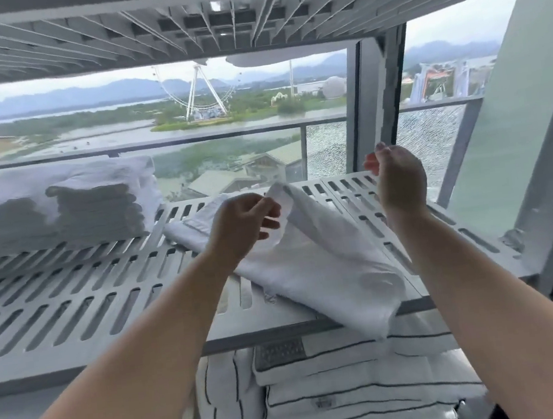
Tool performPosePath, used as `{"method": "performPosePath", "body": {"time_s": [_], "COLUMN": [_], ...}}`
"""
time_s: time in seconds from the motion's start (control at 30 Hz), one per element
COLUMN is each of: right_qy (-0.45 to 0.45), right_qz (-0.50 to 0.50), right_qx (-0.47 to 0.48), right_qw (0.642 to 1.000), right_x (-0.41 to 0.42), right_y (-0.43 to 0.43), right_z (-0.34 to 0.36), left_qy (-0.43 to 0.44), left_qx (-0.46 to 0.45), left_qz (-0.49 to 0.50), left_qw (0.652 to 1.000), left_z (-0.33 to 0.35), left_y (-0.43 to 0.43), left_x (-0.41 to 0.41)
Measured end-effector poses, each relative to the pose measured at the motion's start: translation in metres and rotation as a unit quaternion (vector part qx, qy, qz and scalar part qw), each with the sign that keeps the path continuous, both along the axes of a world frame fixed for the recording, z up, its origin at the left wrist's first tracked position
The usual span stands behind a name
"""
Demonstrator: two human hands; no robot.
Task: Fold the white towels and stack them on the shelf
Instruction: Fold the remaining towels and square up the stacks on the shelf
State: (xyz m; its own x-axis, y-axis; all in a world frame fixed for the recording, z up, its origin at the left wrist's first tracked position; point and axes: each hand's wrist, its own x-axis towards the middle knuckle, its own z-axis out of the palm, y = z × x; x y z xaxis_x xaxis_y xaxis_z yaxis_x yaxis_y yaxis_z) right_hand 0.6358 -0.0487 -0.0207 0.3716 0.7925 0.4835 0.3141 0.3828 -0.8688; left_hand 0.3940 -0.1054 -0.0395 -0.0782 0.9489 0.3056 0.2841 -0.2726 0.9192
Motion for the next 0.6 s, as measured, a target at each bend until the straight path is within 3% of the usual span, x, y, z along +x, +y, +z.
{"method": "performPosePath", "body": {"time_s": [0.1,0.17,0.23,0.33,0.37,0.5,0.6], "right_qy": [-0.135,-0.224,-0.312,-0.449,-0.468,-0.476,-0.457], "right_qz": [0.042,0.118,0.183,0.205,0.203,0.150,0.079], "right_qx": [-0.024,-0.090,-0.159,-0.232,-0.242,-0.213,-0.157], "right_qw": [0.990,0.963,0.919,0.838,0.826,0.840,0.872], "right_x": [-0.021,-0.040,-0.055,-0.067,-0.069,-0.070,-0.066], "right_y": [-0.017,-0.024,-0.029,-0.032,-0.032,-0.028,-0.026], "right_z": [0.003,-0.008,-0.026,-0.046,-0.048,-0.052,-0.058], "left_qy": [0.071,0.226,0.326,0.365,0.374,0.401,0.431], "left_qx": [-0.023,-0.015,-0.013,-0.029,-0.029,-0.035,-0.096], "left_qz": [0.068,0.104,0.101,0.086,0.095,0.151,0.192], "left_qw": [0.995,0.968,0.940,0.927,0.922,0.903,0.876], "left_z": [-0.019,-0.034,-0.044,-0.055,-0.056,-0.052,-0.051], "left_y": [0.001,0.000,-0.003,-0.005,-0.004,-0.001,0.000], "left_x": [-0.025,-0.037,-0.045,-0.053,-0.055,-0.056,-0.053]}}
